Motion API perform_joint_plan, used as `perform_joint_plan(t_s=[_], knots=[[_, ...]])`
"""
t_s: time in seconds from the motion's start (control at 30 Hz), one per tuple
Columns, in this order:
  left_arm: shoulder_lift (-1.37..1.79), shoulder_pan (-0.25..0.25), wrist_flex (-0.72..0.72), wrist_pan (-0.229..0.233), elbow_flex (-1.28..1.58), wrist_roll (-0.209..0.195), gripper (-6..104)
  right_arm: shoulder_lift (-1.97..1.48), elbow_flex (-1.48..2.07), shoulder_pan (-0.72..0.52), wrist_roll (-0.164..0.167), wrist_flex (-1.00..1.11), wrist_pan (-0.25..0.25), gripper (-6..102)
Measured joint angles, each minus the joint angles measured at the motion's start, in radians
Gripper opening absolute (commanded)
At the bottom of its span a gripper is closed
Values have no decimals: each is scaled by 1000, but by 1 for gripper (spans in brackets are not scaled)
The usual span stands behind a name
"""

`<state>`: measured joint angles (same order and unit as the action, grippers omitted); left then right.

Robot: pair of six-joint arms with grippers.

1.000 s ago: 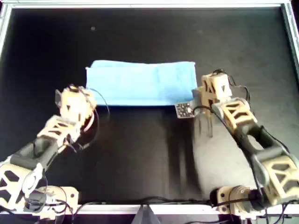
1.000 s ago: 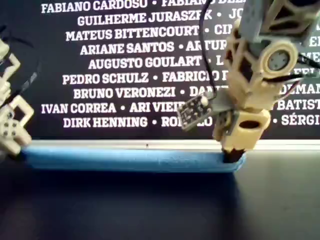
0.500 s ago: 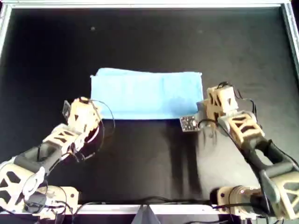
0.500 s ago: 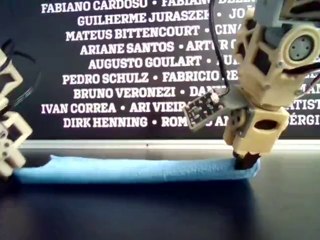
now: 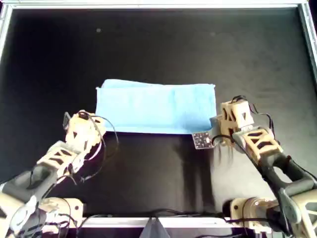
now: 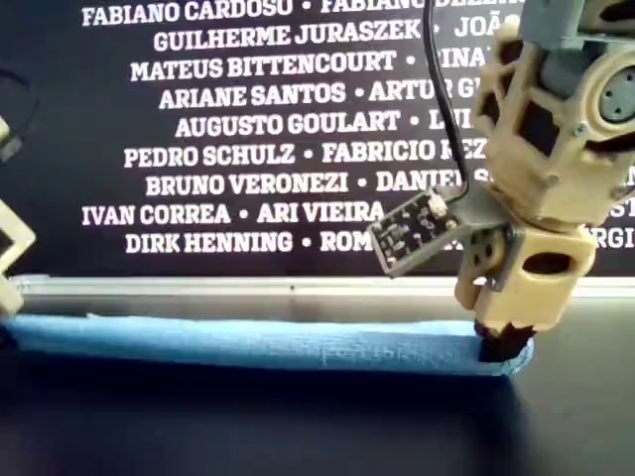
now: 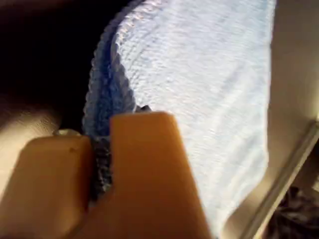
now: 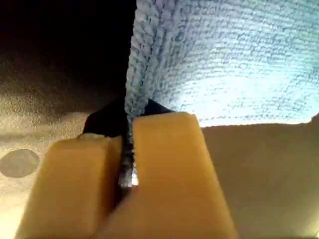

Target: Fold a cloth

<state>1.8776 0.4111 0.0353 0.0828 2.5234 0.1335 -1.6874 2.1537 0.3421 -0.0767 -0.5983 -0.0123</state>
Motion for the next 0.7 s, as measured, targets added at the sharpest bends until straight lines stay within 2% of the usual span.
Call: perform_joint_plan(t_s=[0.17,0.3,0.37,0.47,0.6,0.7], knots=[[26,0,0,0,0,0,2,0,0,0,0,0,0,-1],[26,0,0,0,0,-2,21,0,0,0,0,0,0,2],[26,0,0,6,0,-5,33,0,0,0,0,0,0,9],[26,0,0,11,0,0,45,0,0,-3,8,0,15,27],[44,0,0,14,28,3,48,0,0,-5,8,0,15,47],[103,0,0,14,78,3,48,-37,26,-9,14,0,17,54]])
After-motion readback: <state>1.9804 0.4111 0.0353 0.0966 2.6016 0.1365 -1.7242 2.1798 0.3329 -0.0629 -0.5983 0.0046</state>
